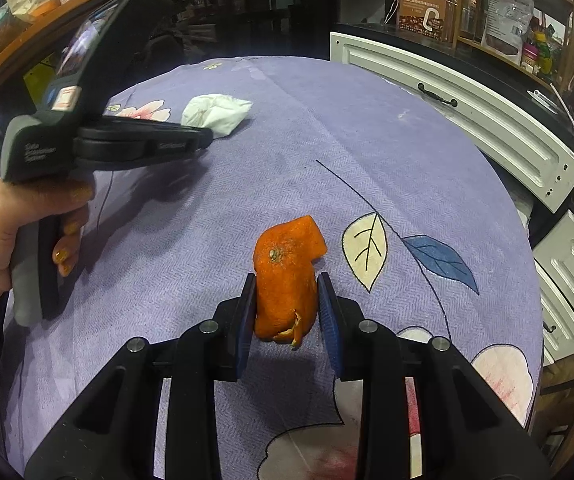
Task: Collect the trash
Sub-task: 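Grasp the white tissues with the left tool and lift them, then carry the peel and tissues over the black bin with both tools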
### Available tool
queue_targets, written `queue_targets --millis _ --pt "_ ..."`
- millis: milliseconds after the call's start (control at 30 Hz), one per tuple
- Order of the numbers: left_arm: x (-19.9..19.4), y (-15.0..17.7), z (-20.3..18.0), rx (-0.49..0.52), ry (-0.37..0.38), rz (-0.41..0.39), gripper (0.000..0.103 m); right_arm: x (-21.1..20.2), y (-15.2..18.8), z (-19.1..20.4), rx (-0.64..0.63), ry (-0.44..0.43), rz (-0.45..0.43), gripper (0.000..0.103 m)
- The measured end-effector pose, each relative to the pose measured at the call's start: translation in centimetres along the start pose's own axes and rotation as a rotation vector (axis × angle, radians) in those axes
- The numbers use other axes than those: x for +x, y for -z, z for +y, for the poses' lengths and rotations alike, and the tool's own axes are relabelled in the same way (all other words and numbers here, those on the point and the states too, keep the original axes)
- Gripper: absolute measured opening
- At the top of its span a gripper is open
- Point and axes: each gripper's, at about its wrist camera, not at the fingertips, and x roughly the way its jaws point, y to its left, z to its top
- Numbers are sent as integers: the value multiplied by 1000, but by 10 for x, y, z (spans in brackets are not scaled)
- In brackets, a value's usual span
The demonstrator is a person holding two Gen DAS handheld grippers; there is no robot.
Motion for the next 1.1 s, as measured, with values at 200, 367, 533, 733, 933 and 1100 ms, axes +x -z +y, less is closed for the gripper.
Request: queue_targets --millis 200,367,533,733,933,1100 --pt "-28 20 7 -42 35 -8 18 -1 1 -1 17 6 -9 31" --pt "-64 53 9 -74 72 -36 17 -7 8 -3 46 -11 -17 30" --pt "-103 84 1 -48 57 -95 18 -32 23 1 27 7 -78 30" --pt "-156 118 -18 -49 60 -197 18 -79 57 7 -20 18 -173 30" --pt "-185 140 -45 -28 71 -256 18 -121 90 -2 1 5 -221 30" --pt "-199 150 -66 -11 97 -277 18 -148 120 -14 21 7 -237 30"
